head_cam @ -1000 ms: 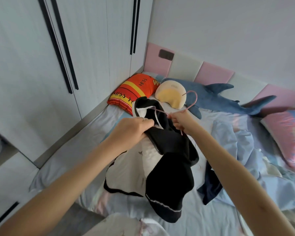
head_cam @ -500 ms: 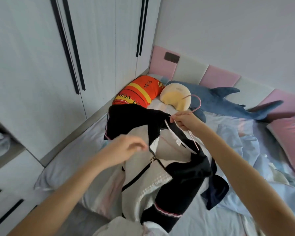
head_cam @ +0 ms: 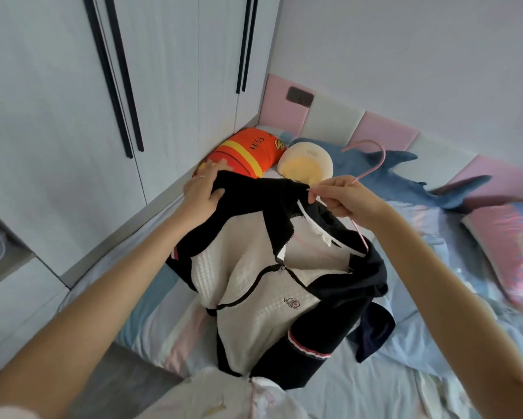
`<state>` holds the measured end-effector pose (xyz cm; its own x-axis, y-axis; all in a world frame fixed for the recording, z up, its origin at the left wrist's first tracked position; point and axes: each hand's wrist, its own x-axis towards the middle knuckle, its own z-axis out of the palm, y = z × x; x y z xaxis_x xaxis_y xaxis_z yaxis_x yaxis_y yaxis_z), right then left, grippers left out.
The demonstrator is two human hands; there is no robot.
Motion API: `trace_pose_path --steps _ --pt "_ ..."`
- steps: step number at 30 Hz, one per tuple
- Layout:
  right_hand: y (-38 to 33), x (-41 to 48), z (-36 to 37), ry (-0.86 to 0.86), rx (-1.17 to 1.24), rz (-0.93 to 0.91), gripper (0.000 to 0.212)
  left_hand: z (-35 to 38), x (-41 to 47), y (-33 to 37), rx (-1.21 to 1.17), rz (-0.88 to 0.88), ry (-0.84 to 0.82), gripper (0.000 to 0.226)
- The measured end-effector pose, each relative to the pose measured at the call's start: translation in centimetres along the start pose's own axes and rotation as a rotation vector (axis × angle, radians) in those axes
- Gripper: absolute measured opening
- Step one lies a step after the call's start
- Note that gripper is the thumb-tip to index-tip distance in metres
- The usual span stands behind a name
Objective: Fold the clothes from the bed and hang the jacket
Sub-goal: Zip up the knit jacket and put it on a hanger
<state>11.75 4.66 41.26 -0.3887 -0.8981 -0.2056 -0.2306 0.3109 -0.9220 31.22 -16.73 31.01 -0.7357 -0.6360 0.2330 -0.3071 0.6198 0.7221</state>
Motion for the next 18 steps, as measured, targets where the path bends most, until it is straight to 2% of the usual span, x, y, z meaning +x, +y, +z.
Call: trace_pose_path --steps 3,6,9,11,14,18 --pt "0.5 -0.8 -0.8 0.059 -0.072 -0.018 0.024 -0.4 0.1 -0.2 -0.101 -0.043 -0.117 0.037" --pt "0.8 -1.6 -1.9 0.072 -0.194 -0.020 0.024 -2.1 0.0 0.5 -0.064 0.048 0.003 0.008" --pt "0.3 -1.4 -2.1 0.076 -0.181 -0.006 0.026 -3.7 0.7 1.5 -0.075 0.100 0.114 0.009" --pt "-0.4 -1.0 -0.5 0.073 -0.097 -0.008 0.027 -4.4 1.6 1.3 -0.053 0.073 0.205 0.014" --pt "-4.0 0.5 5.1 -0.004 0.097 -0.081 0.030 -7.6 3.9 0.3 -0.029 -0.031 0.435 0.017" --pt "-8.8 3.1 9.3 -0.024 0.485 -0.096 0.029 -12.3 8.0 1.6 0.081 -0.067 0.647 0.020"
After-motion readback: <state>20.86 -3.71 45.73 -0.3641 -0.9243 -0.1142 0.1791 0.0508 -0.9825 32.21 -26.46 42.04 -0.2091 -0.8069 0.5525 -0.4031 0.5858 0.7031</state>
